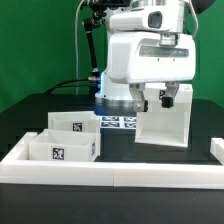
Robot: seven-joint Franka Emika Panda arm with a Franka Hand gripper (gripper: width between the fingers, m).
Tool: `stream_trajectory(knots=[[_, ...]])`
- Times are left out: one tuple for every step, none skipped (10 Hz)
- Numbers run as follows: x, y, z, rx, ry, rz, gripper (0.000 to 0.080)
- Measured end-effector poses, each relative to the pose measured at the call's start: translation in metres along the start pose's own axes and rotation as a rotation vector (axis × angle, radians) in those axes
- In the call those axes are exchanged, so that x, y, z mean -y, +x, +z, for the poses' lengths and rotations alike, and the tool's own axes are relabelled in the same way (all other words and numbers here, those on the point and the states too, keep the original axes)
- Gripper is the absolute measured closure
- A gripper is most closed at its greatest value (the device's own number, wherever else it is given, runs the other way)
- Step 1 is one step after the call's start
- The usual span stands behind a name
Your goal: Assemble drawer
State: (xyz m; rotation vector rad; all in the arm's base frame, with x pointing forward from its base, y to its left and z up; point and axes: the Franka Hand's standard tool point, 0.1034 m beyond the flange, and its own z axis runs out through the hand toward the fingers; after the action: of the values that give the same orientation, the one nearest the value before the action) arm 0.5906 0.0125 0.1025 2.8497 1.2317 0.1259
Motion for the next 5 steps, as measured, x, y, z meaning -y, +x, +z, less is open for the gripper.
stream_trajectory(knots=[[0.0000,0.0000,0.0000,0.000,0.000,0.000,0.0150],[-0.0001,0.0000,0.0000,0.000,0.000,0.000,0.0150],[0.0000,0.0000,0.0000,0.000,0.000,-0.001,0.0150],[0.0000,0.0000,0.0000,0.000,0.000,-0.001,0.0150],[0.0000,0.0000,0.0000,0.000,0.000,-0.001,0.0150]])
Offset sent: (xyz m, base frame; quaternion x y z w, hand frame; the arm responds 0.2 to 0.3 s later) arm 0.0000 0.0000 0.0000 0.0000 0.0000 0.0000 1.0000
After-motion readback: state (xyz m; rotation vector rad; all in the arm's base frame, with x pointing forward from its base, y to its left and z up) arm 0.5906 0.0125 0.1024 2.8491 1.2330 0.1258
